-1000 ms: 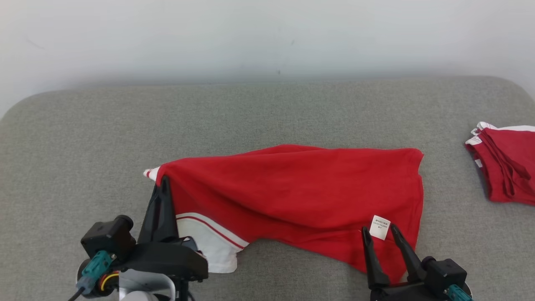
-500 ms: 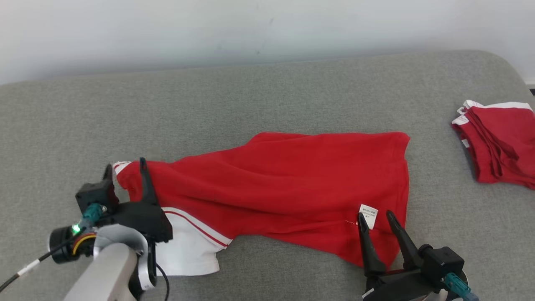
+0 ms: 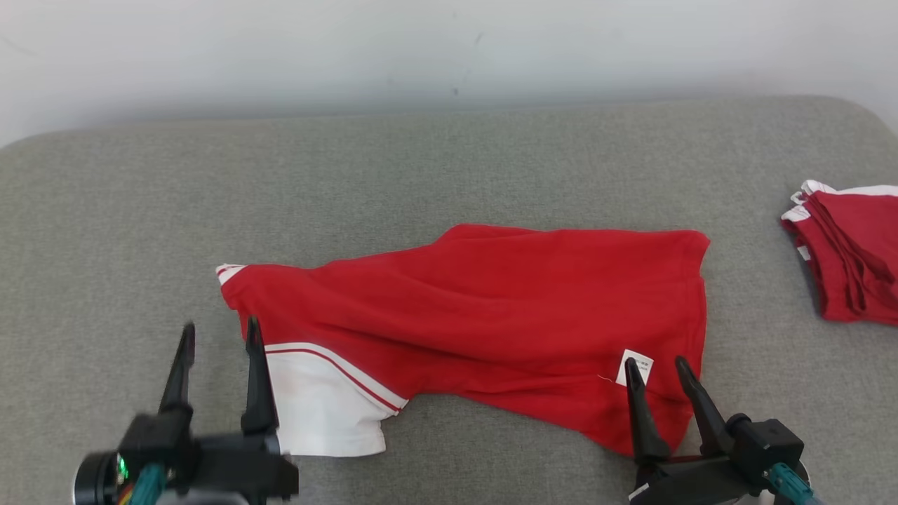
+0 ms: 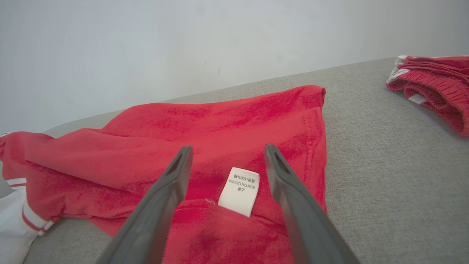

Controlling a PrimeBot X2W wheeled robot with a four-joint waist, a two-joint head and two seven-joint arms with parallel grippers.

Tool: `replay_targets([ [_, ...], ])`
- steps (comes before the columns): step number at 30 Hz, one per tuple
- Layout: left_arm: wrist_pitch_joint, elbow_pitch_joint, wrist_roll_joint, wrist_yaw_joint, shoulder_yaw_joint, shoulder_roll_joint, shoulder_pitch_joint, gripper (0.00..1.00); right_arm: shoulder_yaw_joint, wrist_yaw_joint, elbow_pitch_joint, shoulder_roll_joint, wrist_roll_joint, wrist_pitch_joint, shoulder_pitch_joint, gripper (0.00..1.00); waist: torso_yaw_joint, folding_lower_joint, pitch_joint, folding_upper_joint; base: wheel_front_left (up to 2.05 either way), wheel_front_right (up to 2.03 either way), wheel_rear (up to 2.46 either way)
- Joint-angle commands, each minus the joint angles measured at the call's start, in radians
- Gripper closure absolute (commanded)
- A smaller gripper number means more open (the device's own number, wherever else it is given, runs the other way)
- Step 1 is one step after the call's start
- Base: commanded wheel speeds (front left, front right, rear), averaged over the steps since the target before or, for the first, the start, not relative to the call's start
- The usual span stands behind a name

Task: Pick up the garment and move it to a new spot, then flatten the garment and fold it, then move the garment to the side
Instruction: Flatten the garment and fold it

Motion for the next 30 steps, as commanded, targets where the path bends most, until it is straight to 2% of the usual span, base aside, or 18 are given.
replay_targets([
  [1,-0.003,-0.028,0.022,-0.015,0.018,-0.009,0.041,0.00,-0.004,-0.003,0.001,0.002,-0.003,-0.004,0.012,0.00,0.014,0.0000,-0.014,0.0000,0.00,0.00,0.00],
  [7,-0.003,-0.112,0.113,-0.081,0.112,-0.073,0.192,0.00,-0.003,-0.003,0.017,0.002,-0.002,0.008,0.024,0.00,0.031,0.0000,-0.033,0.0000,0.00,0.00,0.00],
  [12,-0.003,-0.118,0.177,-0.149,0.160,-0.122,0.263,0.00,-0.022,-0.003,0.041,0.002,-0.001,0.027,0.036,0.00,0.030,0.0000,-0.056,0.0000,0.00,0.00,0.00],
  [16,-0.003,-0.125,0.221,-0.186,0.197,-0.157,0.302,0.00,-0.031,-0.003,0.058,0.002,0.002,0.039,0.044,0.00,0.020,0.0000,-0.073,0.0000,0.00,0.00,0.00],
  [21,-0.003,-0.122,0.253,-0.202,0.239,-0.190,0.345,0.00,-0.041,-0.003,0.068,0.002,0.009,0.043,0.070,0.00,0.012,0.0000,-0.099,0.0000,0.00,0.00,0.00],
  [30,-0.003,-0.083,0.280,-0.238,0.270,-0.210,0.376,0.00,-0.037,-0.003,0.081,0.002,0.018,0.051,0.099,0.00,-0.002,0.0000,-0.140,0.0000,0.00,0.00,0.00],
])
